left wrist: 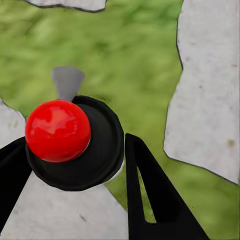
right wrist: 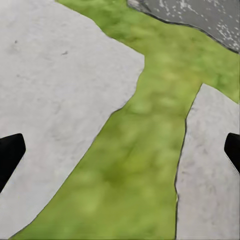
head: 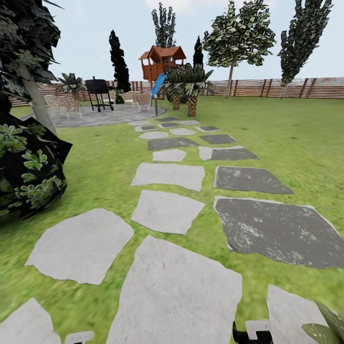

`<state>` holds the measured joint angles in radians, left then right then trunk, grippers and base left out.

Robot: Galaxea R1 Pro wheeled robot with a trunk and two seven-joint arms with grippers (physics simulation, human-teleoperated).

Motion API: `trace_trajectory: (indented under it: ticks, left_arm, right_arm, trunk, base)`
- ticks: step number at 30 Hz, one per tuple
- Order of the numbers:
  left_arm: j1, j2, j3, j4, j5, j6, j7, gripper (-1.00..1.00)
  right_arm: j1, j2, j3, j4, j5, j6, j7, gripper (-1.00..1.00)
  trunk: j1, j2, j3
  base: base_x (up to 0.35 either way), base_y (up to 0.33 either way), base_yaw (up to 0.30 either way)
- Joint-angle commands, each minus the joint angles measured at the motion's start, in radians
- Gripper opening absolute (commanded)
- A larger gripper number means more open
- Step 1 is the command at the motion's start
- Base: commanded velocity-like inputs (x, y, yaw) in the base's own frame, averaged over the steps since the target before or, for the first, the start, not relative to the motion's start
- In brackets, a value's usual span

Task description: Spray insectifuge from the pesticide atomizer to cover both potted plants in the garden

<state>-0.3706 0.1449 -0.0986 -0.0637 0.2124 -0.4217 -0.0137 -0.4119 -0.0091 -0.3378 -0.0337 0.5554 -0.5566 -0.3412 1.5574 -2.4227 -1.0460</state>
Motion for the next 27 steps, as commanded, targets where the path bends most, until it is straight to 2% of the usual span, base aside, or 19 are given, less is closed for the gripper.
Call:
trace_trajectory:
  ticks: [1,27]
  left_arm:
    - [-0.001,0.0,-0.008,0.001,0.01,-0.003,-0.002,-1.0]
    - [-0.001,0.002,-0.007,0.001,0.016,-0.003,-0.002,-1.0]
  right_arm:
    - [-0.001,0.0,-0.006,0.002,0.011,-0.002,-0.005,1.0]
    - [-0.001,-0.004,-0.006,0.002,0.011,-0.003,-0.005,1.0]
  trunk:
    - [0.0,0.0,-0.001]
    - [0.0,0.0,-0.001]
  base:
    - [0.339,0.0,0.0]
    - [0.339,-0.001,0.0]
